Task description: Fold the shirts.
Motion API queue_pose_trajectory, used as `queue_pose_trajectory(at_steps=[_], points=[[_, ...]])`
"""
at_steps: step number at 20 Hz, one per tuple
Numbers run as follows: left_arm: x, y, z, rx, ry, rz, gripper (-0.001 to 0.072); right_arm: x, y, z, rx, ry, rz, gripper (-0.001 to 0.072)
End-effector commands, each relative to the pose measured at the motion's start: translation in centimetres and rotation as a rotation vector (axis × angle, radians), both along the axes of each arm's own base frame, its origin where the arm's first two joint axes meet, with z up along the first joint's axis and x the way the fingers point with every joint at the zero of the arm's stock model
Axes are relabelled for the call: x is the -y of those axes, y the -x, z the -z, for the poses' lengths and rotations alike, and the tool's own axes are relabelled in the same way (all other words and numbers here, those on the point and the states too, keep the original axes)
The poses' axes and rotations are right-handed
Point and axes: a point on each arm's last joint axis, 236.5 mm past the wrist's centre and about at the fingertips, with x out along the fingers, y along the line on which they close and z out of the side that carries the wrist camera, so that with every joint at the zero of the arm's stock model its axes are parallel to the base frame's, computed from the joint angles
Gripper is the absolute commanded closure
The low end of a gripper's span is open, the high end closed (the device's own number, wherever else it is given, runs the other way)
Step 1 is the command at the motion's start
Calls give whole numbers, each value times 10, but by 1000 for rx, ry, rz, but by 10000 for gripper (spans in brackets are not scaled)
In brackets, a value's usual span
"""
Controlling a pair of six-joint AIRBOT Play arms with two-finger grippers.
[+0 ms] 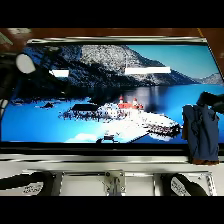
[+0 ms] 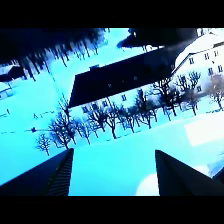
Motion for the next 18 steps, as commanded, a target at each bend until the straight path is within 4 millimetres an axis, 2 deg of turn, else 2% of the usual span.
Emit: queue_pose_trajectory(at_steps=[1, 3, 6, 18], points=[[19, 11, 32, -89, -70, 15, 109, -52, -24, 3, 23, -19, -68, 31], [19, 10, 32, -97, -50, 6, 109, -60, -25, 3, 28, -59, -70, 31], [12, 8, 33, -99, -50, -12, 118, -60, -27, 2, 37, -57, -70, 31], [19, -10, 29, -23, -22, -14, 118, -60, -26, 2, 37, -57, -70, 31]])
